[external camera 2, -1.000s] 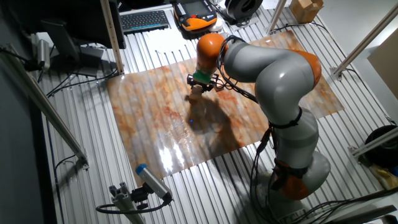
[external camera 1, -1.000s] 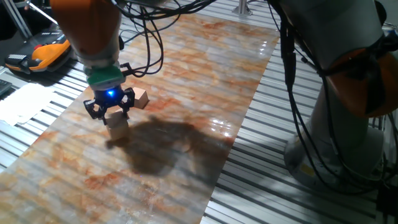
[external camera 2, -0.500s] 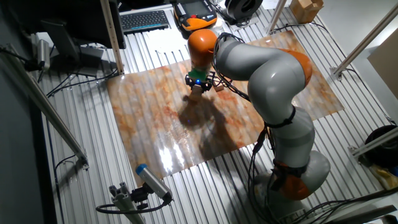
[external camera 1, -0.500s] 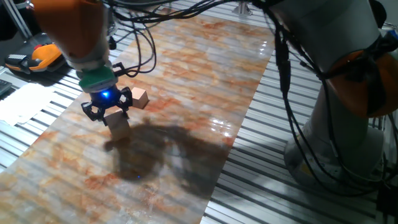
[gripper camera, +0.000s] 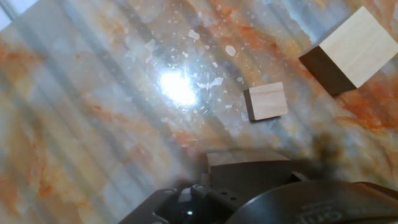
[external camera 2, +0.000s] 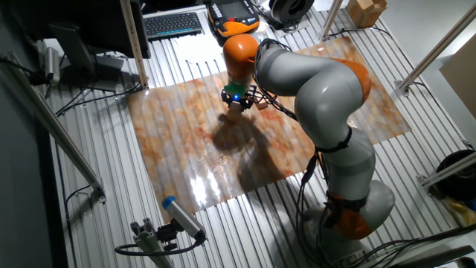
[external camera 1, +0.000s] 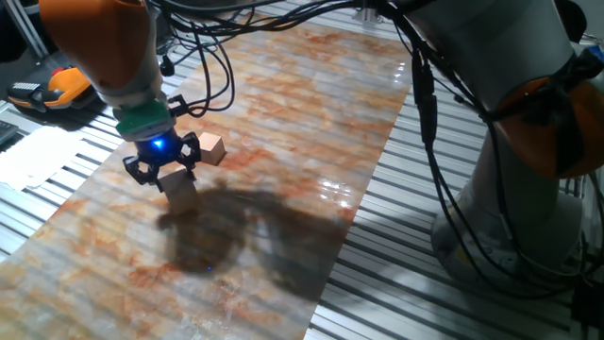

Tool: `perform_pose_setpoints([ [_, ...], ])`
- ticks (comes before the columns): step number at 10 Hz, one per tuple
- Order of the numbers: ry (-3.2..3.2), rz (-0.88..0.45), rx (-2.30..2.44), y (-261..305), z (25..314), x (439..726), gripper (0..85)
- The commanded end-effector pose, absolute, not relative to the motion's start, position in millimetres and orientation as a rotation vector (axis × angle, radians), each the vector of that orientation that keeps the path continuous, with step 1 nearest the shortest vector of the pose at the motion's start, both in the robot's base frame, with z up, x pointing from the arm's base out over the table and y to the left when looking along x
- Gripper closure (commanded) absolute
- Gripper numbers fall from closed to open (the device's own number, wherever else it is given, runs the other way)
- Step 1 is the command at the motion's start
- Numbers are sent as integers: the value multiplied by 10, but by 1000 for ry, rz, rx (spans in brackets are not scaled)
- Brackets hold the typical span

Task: Pick up the small block on the left and move it to the right

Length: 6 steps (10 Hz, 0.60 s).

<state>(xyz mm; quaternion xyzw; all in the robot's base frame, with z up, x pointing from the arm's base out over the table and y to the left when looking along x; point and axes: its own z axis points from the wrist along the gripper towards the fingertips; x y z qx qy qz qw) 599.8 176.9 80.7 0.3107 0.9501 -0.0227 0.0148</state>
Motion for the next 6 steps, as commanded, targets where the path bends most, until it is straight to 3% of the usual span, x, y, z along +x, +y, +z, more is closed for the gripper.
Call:
perform_pose_setpoints([
  [1,2957,-76,967,1770,796,5998,340],
  [2,2954,-94,972,1777,773,5998,340],
  [3,2947,-106,983,1788,754,5992,170],
  [6,2959,-72,990,1782,765,5991,170],
])
